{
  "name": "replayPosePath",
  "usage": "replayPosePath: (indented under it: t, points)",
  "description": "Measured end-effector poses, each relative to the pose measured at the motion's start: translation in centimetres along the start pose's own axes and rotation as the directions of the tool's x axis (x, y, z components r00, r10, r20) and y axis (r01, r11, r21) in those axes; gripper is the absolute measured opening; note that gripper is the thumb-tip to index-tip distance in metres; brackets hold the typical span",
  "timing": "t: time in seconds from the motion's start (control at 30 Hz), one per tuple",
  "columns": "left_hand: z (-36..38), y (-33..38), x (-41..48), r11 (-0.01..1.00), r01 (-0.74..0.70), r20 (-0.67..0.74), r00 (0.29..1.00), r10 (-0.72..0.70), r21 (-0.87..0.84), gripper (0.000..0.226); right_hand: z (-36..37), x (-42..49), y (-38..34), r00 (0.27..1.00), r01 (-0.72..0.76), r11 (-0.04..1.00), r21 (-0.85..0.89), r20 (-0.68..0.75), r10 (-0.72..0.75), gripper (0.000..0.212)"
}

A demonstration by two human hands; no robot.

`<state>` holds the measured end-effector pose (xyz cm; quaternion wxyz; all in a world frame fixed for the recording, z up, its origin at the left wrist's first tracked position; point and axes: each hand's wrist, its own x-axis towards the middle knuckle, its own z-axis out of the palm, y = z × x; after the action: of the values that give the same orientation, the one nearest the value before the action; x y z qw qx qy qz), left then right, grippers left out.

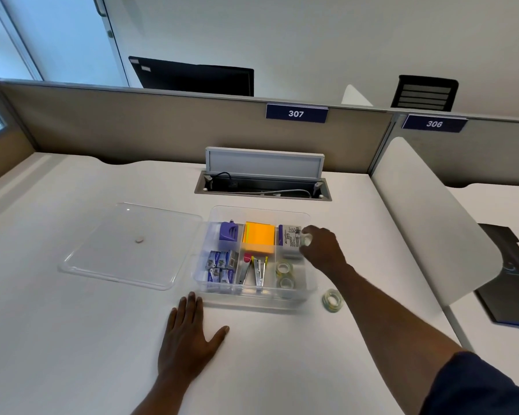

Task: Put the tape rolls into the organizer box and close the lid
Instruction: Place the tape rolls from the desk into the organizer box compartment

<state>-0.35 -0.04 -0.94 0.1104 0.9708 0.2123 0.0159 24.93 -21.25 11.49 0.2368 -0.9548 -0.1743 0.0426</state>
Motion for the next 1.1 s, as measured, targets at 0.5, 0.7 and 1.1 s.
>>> replayPosePath:
  t: [0.5,0.7,1.1]
  points:
    - [0.1,-0.1,0.0,1.0,-0.005,0.002,1.0,0.005,-0.017,0.1,4.4,-0.7,0.2,0.958,0.162,0.963,-0.216,0.269,-0.101,0.038]
    - [0.4,-0.2,0.1,1.0,0.001,0.012,1.0,-0.001,-0.021,0.1,4.7,-0.9,0.1,0.96,0.199,0.936,-0.29,0.25,-0.126,0.038]
    - [0.7,-0.3,0.1,1.0,0.012,0.0,1.0,-0.012,0.007,0.1,0.8,-1.8,1.1,0.907,-0.208,0.977,0.052,-0.363,0.212,0.037]
